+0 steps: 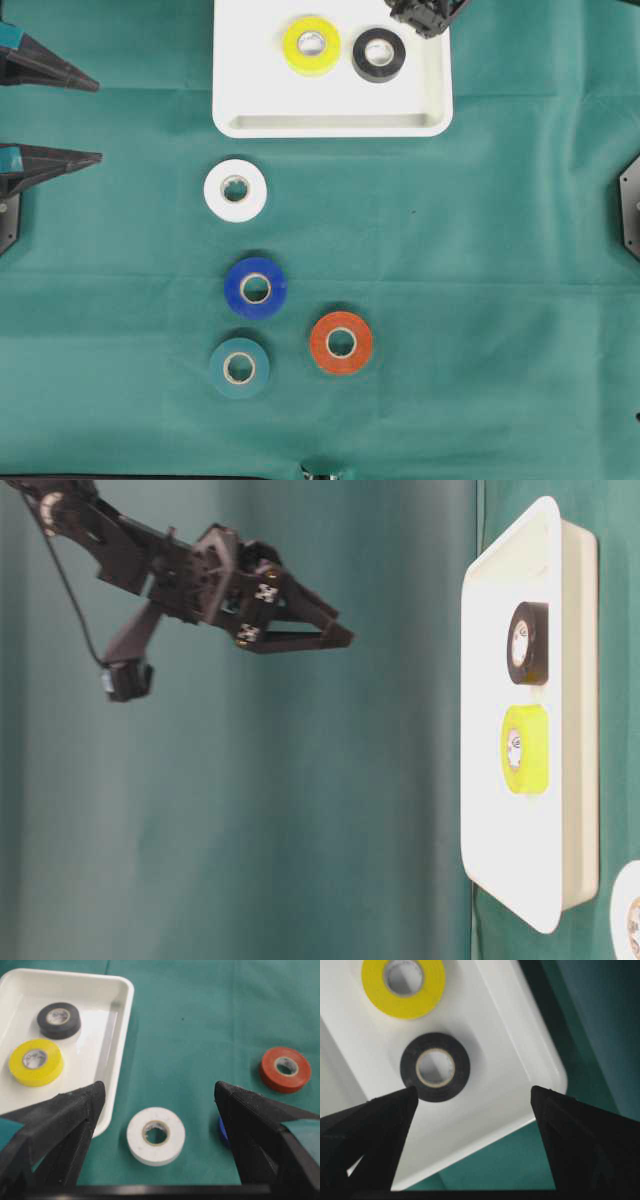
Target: Pick up the tape from a random location and place it into the white case.
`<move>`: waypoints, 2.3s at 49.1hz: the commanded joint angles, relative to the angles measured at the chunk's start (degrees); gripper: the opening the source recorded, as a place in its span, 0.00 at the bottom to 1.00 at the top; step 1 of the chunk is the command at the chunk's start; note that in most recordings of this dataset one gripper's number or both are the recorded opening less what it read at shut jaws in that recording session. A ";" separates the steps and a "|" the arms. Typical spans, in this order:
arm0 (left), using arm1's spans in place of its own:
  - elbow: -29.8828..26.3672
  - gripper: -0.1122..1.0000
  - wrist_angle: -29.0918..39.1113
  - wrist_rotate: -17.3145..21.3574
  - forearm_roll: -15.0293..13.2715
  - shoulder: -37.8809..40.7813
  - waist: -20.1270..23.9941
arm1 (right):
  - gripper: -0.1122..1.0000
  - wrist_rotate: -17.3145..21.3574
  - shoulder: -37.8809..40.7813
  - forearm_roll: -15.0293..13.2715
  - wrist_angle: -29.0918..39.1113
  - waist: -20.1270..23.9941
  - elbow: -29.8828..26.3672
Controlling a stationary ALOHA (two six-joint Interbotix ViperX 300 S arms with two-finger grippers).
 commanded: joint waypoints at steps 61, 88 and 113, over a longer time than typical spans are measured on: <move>-0.79 0.99 0.09 0.00 0.00 0.18 0.18 | 0.92 5.71 -4.22 -0.18 1.93 21.09 -2.55; -0.79 0.99 0.09 -0.09 0.00 0.09 0.26 | 0.92 8.70 -5.10 -0.18 1.32 28.13 -2.11; -0.79 0.99 0.00 -0.09 0.00 -0.26 0.53 | 0.91 8.88 -21.27 -0.18 -6.24 28.30 11.07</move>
